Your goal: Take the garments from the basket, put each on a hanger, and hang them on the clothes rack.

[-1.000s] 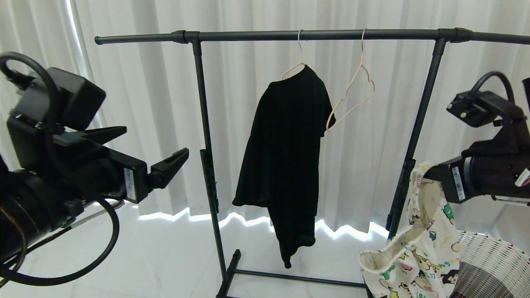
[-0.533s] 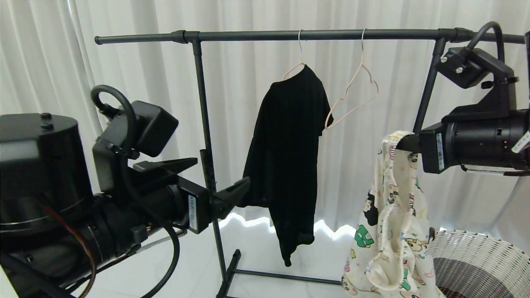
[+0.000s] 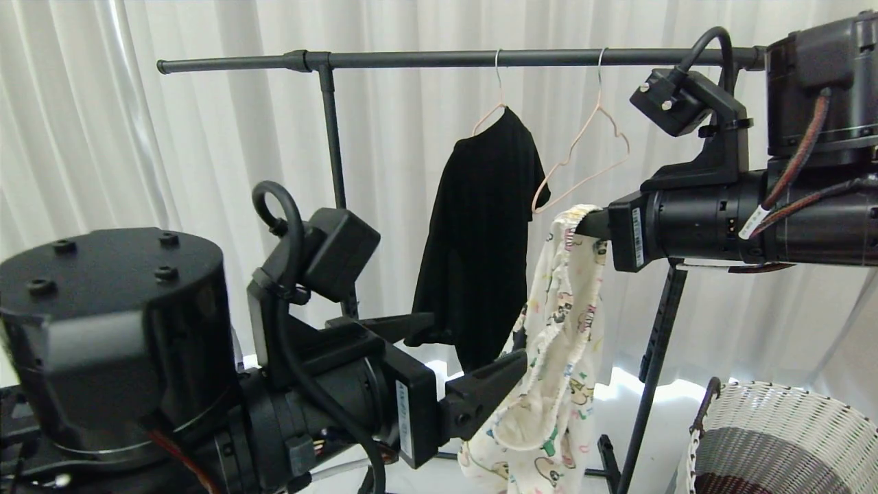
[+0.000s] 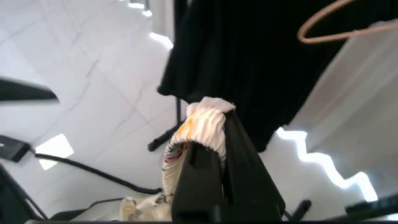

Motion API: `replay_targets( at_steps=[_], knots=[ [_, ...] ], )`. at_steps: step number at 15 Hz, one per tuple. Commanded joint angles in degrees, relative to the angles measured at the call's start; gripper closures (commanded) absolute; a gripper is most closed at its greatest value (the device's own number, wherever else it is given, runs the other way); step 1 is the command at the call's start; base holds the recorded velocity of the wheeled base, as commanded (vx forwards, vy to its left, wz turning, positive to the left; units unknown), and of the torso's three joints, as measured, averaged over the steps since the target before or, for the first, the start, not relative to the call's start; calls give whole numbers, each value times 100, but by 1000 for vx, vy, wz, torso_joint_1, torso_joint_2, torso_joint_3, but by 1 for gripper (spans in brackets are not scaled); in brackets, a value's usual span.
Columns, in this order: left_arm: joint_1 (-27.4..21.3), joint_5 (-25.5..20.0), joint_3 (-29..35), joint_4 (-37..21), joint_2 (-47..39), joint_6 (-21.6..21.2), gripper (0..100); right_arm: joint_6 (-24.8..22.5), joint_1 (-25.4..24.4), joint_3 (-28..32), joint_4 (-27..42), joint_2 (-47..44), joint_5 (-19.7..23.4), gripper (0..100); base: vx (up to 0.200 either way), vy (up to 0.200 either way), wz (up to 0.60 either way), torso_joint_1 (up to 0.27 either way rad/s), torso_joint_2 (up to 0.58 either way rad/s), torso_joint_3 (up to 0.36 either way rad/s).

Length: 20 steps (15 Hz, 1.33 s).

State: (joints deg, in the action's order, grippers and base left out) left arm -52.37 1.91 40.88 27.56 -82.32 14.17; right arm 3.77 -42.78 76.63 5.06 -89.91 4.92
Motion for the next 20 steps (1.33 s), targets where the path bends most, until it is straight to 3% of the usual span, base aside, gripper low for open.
replay_targets(
  at_steps=[1,6,11,17,20],
  knots=[
    [-80,20,-36,12,-293,139,0,1,-47,19,-14,-106,96,100,0,0,0,0,0,0],
    [561,28,-317,12,-864,25,0,-8,-301,107,-14,-89,149,100,0,0,0,0,0,0],
    [-98,-358,-510,21,-627,25,0,-25,-354,142,-66,-194,123,100,0,0,0,0,0,0],
    [192,-314,-203,144,-1075,42,0,-25,-416,142,-119,-159,123,100,0,0,0,0,0,0],
    [201,151,-308,197,-1365,42,0,-25,-433,150,-119,-150,123,100,0,0,0,0,0,0]
  ],
)
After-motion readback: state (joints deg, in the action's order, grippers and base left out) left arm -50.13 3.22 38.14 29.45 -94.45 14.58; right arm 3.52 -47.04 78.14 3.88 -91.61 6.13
